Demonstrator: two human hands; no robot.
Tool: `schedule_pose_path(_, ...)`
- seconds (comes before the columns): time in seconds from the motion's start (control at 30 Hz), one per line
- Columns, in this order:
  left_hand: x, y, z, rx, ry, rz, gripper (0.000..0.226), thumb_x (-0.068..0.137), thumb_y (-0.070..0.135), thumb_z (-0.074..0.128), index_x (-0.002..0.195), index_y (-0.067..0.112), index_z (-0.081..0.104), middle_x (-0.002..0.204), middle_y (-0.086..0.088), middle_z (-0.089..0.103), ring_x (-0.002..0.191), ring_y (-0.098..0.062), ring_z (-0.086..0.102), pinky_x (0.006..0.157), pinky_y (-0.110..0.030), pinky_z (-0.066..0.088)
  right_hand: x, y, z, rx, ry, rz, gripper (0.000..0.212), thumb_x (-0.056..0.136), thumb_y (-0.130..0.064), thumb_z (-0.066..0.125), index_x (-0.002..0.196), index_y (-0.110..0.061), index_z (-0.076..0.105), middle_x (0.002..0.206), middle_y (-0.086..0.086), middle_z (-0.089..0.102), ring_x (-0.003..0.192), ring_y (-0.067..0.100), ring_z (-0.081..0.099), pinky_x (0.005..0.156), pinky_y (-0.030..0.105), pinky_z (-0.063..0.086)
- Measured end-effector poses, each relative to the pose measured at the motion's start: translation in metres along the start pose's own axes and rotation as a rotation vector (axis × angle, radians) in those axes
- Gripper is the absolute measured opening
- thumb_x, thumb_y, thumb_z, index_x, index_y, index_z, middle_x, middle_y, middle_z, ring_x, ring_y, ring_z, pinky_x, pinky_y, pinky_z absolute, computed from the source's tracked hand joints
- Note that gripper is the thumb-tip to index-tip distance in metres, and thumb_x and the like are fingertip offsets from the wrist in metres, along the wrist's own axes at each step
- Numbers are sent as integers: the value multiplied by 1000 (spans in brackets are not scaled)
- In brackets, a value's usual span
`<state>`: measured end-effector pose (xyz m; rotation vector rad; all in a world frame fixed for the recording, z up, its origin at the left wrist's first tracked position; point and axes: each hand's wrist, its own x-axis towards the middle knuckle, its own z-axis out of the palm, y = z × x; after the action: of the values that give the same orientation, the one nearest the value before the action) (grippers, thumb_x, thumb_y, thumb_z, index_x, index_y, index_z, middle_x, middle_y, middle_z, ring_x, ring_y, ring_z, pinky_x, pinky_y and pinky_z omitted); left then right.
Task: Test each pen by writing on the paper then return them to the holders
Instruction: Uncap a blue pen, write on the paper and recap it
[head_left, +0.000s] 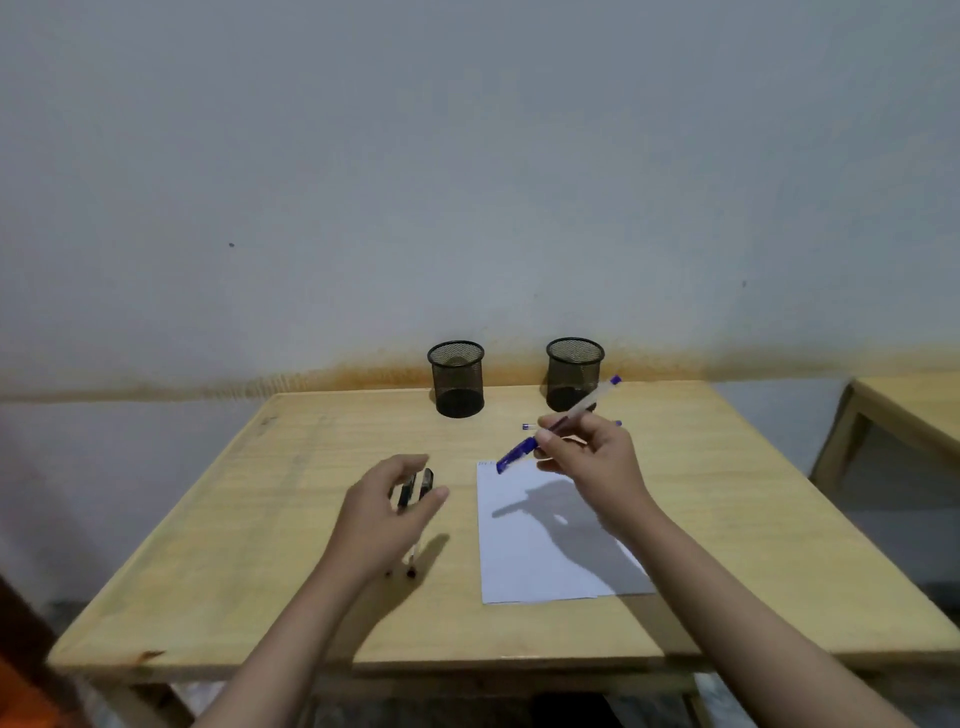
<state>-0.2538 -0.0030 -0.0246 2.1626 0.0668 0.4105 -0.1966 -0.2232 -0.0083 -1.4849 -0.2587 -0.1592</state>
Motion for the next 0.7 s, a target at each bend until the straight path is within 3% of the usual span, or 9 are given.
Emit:
schedule_pose_path(0.1,-9,28,24,-67,-74,95,41,74,31,76,112,28,64,103,17,66,96,0,60,82,-19,46,-18,3,8,32,10,39,9,85,-2,65,94,-2,66,76,5,69,63,9,69,62,22,58)
schedule_pose_path(0.23,-17,44,43,-138,-9,179,23,74,18,77,96,21,73,88,12,71,82,-6,65,73,-17,51,-35,7,9,72,16,58,3,87,-5,64,89,-5,65,67,-1,70,63,10,67,60,24,57)
schedule_pose_path(0.4,-23,48,49,-169,0,132,20,75,12,76,95,15,74,83,10,70,80,-5,66,71,-14,52,-43,11,12,2,14,119,10,91,-16,61,88,-7,66,67,3,64,53,9,58,56,28,52)
schedule_pose_path(0.57,-29,48,53,-189,-50,53,11,79,15,72,89,17,75,75,2,72,73,-15,66,67,-26,52,-36,16,16,40,26,224,22,93,-15,58,74,-5,63,52,1,49,45,13,41,47,26,39)
schedule_pose_path(0.7,-32,56,51,-292,-35,-29,5,79,11,71,83,12,75,65,1,69,57,1,60,57,-13,46,-22,18,26,132,84,368,25,94,-12,54,69,-7,56,47,3,40,38,11,33,39,24,32)
